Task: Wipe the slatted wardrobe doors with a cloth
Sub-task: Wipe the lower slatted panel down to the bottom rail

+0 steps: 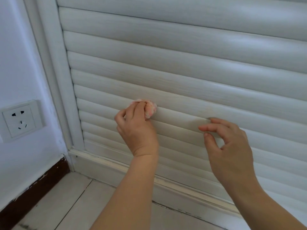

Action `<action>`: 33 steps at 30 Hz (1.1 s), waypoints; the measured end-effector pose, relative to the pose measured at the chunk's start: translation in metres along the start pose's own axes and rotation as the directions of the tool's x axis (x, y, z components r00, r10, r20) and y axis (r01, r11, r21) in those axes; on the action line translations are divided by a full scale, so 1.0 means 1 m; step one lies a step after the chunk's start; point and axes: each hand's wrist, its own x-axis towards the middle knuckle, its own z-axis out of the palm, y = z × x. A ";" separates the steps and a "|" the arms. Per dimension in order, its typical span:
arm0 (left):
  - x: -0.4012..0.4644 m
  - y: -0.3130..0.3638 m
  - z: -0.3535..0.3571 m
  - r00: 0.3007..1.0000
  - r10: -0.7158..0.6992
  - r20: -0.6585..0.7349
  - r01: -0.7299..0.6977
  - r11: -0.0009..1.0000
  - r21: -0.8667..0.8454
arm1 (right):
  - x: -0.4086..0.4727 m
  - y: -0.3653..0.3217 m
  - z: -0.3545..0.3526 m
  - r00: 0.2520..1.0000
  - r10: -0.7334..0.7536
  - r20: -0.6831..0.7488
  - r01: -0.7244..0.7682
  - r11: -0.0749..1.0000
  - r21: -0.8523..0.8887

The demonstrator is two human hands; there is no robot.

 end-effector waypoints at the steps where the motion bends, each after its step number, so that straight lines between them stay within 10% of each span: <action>1: -0.003 0.005 0.002 1.000 0.030 -0.002 -0.030 1.000 0.011 | 0.001 0.000 -0.001 1.000 0.003 -0.003 -0.003 1.000 0.001; 15: -0.069 0.082 0.015 0.883 0.427 0.195 -0.397 0.901 -0.176 | -0.006 0.025 -0.026 0.982 0.136 -0.130 -0.135 0.991 0.013; 23: -0.069 0.083 0.020 0.995 -0.026 0.100 0.063 0.922 -0.381 | -0.007 0.041 -0.054 0.975 0.155 -0.158 -0.161 0.987 -0.025; 33: -0.114 0.132 0.027 0.877 0.221 0.427 0.024 0.867 -0.498 | -0.003 0.050 -0.059 0.974 0.148 -0.174 -0.143 0.989 0.038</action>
